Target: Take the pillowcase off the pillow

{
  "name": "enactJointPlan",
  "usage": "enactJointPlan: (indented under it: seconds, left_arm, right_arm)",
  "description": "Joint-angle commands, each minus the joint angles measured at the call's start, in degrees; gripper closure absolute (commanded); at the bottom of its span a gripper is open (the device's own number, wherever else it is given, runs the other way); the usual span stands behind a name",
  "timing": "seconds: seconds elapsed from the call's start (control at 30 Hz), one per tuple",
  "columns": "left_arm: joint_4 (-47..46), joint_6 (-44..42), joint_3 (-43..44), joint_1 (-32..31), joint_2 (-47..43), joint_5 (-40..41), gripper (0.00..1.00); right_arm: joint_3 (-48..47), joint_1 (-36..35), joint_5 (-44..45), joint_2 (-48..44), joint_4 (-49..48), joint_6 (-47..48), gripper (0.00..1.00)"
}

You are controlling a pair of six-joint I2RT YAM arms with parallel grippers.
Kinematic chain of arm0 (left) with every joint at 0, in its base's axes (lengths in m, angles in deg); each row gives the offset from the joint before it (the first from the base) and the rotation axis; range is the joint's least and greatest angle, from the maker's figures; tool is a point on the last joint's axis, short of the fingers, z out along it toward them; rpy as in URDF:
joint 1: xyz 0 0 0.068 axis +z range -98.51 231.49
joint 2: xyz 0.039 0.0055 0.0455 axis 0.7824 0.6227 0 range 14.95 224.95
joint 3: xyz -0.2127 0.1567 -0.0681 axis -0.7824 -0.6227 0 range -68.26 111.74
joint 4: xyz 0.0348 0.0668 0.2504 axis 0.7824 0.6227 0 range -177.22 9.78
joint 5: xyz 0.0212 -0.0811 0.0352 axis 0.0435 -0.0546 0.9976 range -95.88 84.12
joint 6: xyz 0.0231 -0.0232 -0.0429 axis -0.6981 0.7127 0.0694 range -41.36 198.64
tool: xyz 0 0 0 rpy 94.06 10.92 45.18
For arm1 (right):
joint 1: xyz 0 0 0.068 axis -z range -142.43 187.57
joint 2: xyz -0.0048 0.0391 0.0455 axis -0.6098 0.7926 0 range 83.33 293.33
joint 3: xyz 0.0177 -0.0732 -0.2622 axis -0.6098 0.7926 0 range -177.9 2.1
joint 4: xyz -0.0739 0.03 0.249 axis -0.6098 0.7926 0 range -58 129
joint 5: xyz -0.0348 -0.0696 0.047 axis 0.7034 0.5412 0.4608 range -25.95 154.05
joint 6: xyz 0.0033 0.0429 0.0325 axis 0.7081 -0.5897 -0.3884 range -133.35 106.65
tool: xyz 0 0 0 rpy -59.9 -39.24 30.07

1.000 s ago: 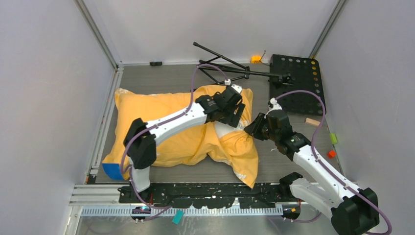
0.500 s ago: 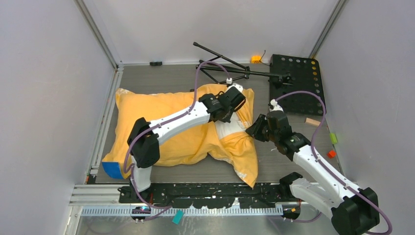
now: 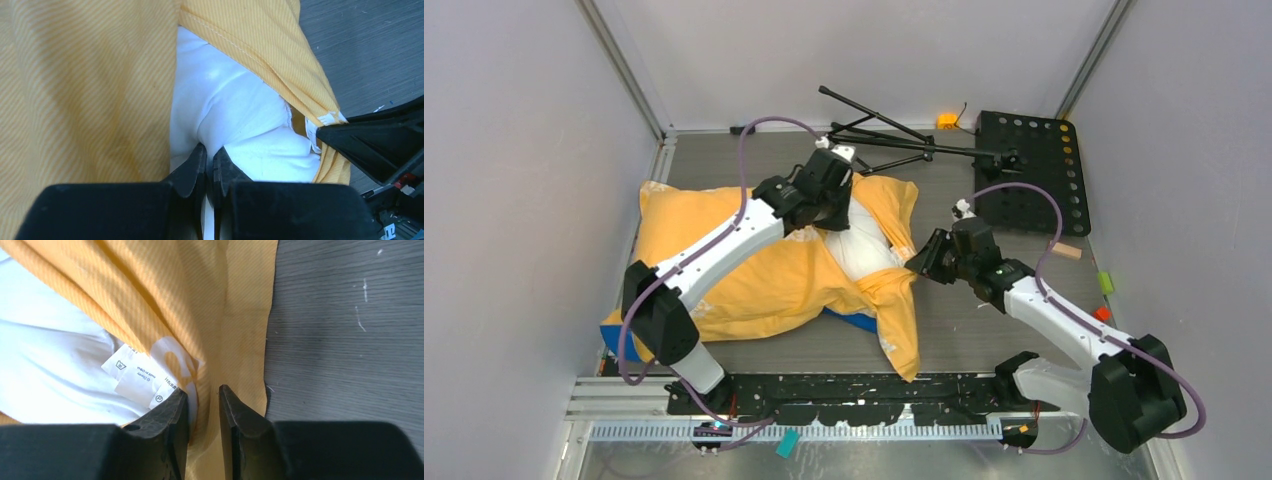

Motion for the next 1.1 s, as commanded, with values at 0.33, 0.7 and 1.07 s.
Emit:
enactJointPlan:
  seconds: [0.33,0.7,1.07]
  left_arm:
    - [-9.78,-1.94,-9.13,4.63,-7.71,1.23,1.00]
    - [-10.67,-1.90,-4.64,7.33,-5.44,2.69,1.00]
    - [-6.94,-1.15,-0.17,9.83,-9.74,-4.74,1.00]
  right_arm:
    - [-4.83,0.30,-7.87,0.64,11.29,7.32,0.71]
    - [-4.56,-6.10,-8.56,0.08,15.18,5.38,0.80]
    - [6.75,-6.98,-8.57,11.98,-1.17,0.35,0.83]
